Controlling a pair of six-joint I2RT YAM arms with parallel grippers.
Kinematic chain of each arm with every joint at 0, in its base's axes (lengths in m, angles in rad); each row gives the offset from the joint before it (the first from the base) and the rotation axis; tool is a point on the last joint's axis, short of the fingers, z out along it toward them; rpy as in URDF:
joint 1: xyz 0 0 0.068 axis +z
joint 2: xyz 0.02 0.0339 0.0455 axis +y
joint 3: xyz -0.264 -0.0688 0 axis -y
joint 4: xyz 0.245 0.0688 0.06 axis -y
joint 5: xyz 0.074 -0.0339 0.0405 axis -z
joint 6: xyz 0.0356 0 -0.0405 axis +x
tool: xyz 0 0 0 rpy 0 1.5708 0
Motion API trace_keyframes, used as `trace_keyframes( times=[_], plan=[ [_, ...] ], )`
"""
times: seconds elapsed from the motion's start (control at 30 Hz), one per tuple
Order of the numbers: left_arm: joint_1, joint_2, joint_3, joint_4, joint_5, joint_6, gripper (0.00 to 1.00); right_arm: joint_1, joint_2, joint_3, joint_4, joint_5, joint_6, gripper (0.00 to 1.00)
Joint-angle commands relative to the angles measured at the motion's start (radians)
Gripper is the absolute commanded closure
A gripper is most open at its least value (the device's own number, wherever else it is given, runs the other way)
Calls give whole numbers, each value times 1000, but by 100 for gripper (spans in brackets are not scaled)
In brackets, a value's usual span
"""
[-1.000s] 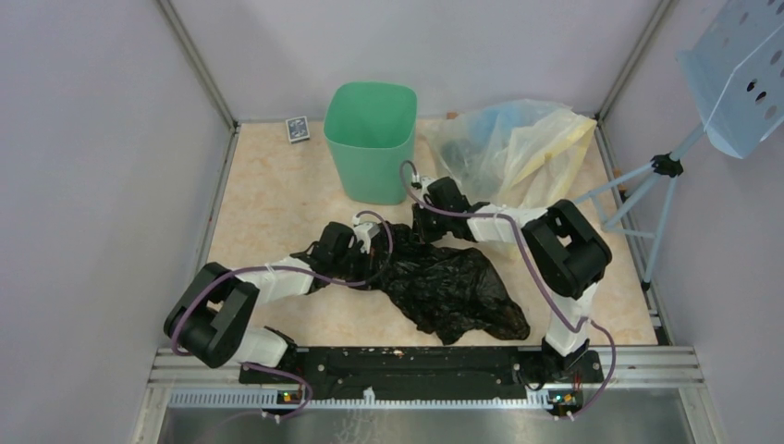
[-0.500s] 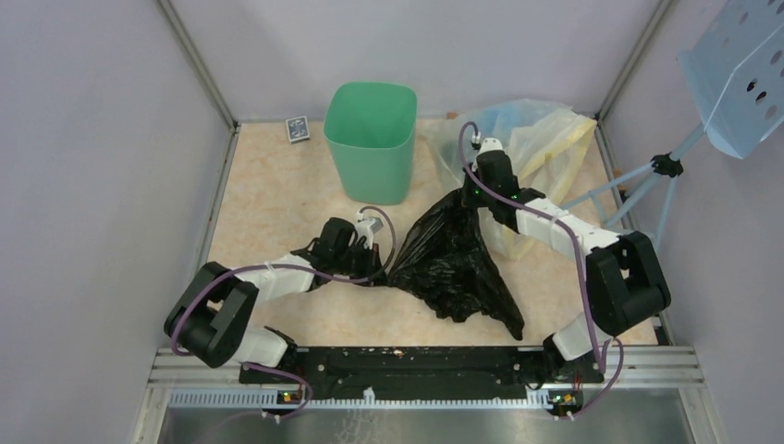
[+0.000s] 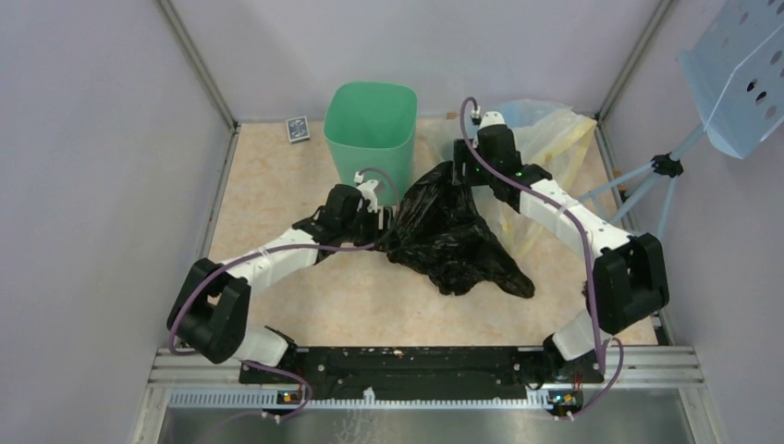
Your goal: Put the trash bags into the trash bin
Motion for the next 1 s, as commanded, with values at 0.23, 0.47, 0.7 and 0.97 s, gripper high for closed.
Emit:
trace_keyframes(
  times=[0.23,0.47,0.7,0.97],
  plan=[
    [-295,-104,90,-172,-313,127,16,-4,-335,-215,-221,-104,13,34],
    [-437,-41,131,-82,-300,221,40,-4,-562,-337,-305,-154,41,39],
    [-450,150,243,-102,-268,271,41,-4,-672,-421,-327,-179,88,42],
    [-453,300,299,-97,-281,259,47,-5,-750,-480,-307,-203,118,42]
  ],
)
